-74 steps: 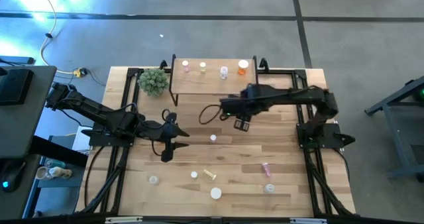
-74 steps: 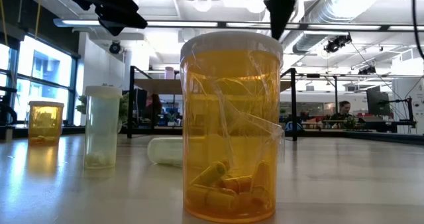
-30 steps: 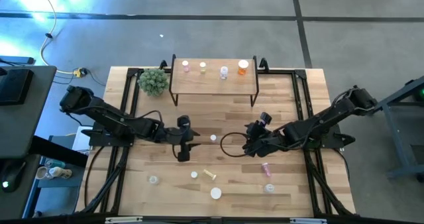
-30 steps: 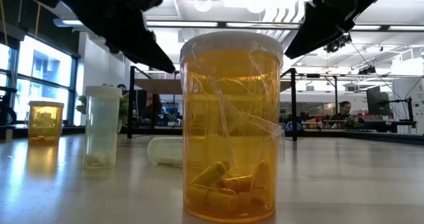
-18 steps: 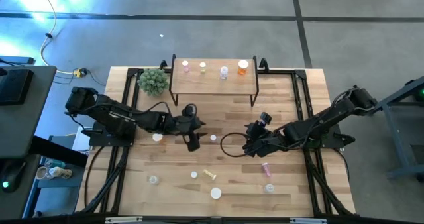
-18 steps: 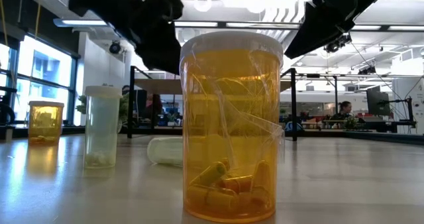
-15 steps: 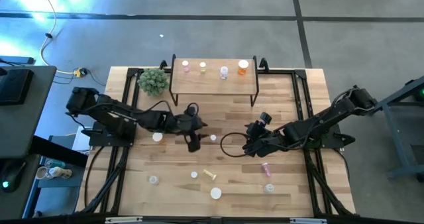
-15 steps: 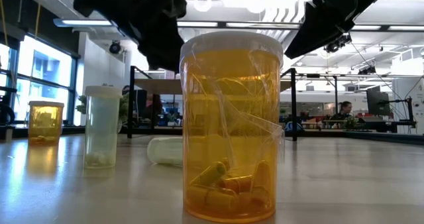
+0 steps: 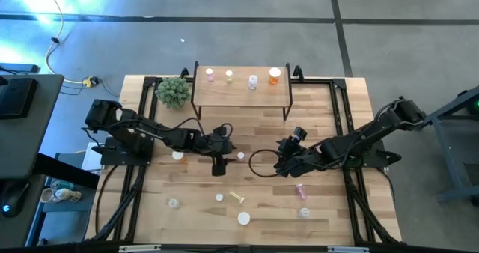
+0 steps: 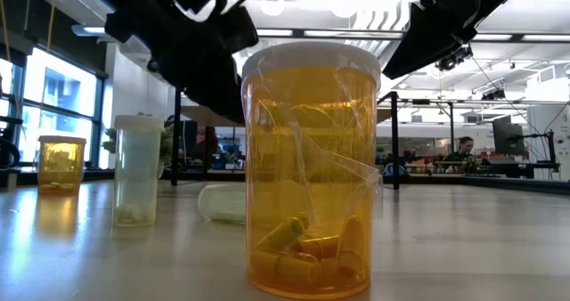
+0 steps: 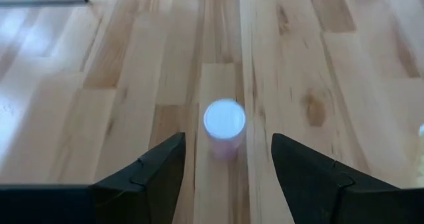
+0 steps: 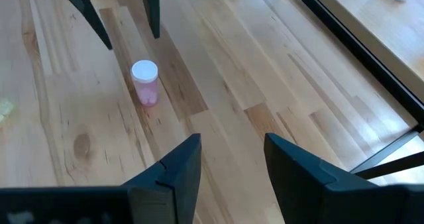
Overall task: Pick and place medicine bottles onto shelf by color
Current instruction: Put the top pink pill bottle aligned with the other pink pill bottle on the shelf
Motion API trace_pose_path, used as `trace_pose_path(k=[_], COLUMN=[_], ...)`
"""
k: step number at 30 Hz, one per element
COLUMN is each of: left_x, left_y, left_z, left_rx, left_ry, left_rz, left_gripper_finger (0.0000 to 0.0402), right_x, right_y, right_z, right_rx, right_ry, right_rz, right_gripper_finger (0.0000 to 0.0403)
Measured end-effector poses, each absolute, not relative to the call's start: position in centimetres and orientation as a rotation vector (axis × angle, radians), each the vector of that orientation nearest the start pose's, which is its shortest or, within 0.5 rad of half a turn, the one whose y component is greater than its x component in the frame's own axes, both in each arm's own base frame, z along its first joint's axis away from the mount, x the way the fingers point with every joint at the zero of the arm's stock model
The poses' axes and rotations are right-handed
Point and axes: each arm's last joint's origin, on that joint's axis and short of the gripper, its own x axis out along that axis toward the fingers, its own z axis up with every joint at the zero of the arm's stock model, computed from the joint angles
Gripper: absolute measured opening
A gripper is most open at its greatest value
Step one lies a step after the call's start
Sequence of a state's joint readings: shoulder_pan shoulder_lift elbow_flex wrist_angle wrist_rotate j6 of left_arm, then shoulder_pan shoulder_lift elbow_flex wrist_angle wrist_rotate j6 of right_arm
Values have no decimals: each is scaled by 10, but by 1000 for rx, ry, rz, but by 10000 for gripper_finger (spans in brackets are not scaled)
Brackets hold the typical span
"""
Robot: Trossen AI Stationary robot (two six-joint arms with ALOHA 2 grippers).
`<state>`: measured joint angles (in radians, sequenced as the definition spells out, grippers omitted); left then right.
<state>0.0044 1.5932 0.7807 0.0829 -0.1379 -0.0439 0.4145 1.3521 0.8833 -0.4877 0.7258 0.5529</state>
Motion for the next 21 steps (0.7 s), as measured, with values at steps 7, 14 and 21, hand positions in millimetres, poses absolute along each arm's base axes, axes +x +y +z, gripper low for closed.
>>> trace_pose_path(k=[7, 14, 21], left_x=[314, 319, 323], left_y=[5, 5, 6], left_z=[153, 146, 146], left_rx=[3, 0, -15], left_ry=[751, 738, 702], left_rz=[150, 155, 163], left_gripper_finger=[216, 216, 216], right_x=[246, 246, 246], right_y=[87, 87, 87], right_z=[231, 231, 231], right_rx=[1, 5, 7], right_ry=[691, 689, 687], right_rz=[-491, -488, -488], right_gripper_finger=[156, 156, 156])
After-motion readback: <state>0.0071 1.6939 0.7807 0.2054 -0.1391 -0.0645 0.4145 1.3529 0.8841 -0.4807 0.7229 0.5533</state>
